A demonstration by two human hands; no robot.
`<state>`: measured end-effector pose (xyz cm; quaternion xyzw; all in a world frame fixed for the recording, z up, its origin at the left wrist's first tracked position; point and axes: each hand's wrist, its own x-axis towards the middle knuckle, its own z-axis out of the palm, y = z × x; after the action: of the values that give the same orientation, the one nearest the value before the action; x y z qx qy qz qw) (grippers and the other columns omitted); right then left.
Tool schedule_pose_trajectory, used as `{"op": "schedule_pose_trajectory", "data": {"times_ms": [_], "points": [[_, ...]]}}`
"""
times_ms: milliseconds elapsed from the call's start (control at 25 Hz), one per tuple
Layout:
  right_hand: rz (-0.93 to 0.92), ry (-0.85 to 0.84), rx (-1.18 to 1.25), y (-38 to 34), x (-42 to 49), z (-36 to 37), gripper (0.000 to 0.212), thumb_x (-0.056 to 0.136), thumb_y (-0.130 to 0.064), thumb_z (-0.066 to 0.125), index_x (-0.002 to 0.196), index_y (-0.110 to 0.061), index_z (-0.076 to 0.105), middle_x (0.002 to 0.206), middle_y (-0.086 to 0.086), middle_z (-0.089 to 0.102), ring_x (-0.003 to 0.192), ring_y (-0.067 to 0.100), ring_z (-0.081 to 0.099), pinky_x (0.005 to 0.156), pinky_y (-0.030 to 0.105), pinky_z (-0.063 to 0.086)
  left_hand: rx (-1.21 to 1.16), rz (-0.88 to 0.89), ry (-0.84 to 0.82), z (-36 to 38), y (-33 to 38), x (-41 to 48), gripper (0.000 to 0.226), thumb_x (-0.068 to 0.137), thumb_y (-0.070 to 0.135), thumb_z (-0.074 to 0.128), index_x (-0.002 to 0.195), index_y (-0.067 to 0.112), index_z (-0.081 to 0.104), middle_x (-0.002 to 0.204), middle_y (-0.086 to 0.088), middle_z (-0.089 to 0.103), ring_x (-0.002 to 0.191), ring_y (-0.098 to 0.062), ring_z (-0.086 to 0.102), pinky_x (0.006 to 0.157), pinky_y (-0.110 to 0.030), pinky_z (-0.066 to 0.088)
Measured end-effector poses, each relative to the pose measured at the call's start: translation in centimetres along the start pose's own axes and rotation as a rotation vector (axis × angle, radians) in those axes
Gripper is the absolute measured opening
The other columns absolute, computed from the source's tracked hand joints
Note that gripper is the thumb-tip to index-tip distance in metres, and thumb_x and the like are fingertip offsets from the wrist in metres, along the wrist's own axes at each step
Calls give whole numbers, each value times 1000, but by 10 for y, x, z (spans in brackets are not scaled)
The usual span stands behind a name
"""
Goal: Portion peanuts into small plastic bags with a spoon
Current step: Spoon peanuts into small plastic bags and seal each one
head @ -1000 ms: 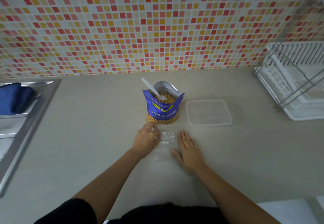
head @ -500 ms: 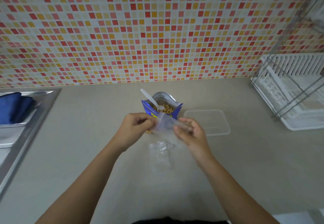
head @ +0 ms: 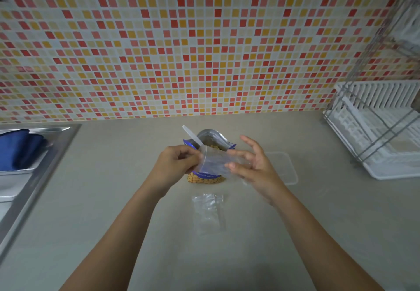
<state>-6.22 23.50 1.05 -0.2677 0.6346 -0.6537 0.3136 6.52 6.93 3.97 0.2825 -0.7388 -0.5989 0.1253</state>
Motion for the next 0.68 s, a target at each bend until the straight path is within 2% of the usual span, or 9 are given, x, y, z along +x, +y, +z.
{"op": "schedule_pose_trajectory", "data": {"times_ms": [120,240,320,400,440,520,600,680], "points": [[-2,21,66,0,3,-4,63,80,-6,67,128,-34,37,118,0,64,96,19,68,72,19,52,85,22,98,7,1,3,20,82,7,59,64,14,67,60,-4,62,50,-3,50,57,-20,43],[-61,144,-135,-1,7,-7,57,80,-11,69,124,-33,40,129,1,55,96,11,63,80,19,50,109,56,138,8,4,9,20,81,8,56,65,12,67,61,-3,61,52,-3,51,57,-23,43],[-159,258,-338,-5,8,-10,58,79,-18,71,128,-27,40,133,-5,49,110,6,54,95,18,42,82,55,138,5,6,15,16,83,9,58,72,11,70,69,-9,66,61,-11,58,59,-26,47],[-309,212,-576,-13,6,-5,65,74,-37,72,131,-26,41,129,-17,44,118,-4,41,100,9,30,47,43,104,6,7,18,13,83,10,60,78,10,72,79,-14,70,70,-19,64,65,-30,52],[-382,145,-718,-15,6,0,70,71,-48,71,131,-25,42,128,-19,44,118,-6,38,101,10,27,30,37,85,8,8,19,12,83,10,62,79,9,73,81,-15,71,71,-20,64,67,-29,52],[-481,60,-977,-14,11,9,81,64,-63,65,131,-23,44,129,-12,50,120,1,40,104,24,29,7,29,58,15,9,19,10,81,8,64,79,8,74,80,-17,71,68,-18,64,67,-26,52],[-497,60,-1038,-11,16,13,82,61,-67,64,128,-21,48,125,-6,57,116,8,47,102,32,34,-4,22,47,19,8,20,9,80,7,65,79,7,74,80,-16,71,68,-14,64,68,-24,51],[-489,70,-987,-9,20,12,75,61,-61,68,122,-21,54,116,-6,63,107,8,51,98,31,37,-11,9,42,21,6,21,10,80,8,65,80,8,75,80,-13,72,71,-15,66,70,-25,52]]}}
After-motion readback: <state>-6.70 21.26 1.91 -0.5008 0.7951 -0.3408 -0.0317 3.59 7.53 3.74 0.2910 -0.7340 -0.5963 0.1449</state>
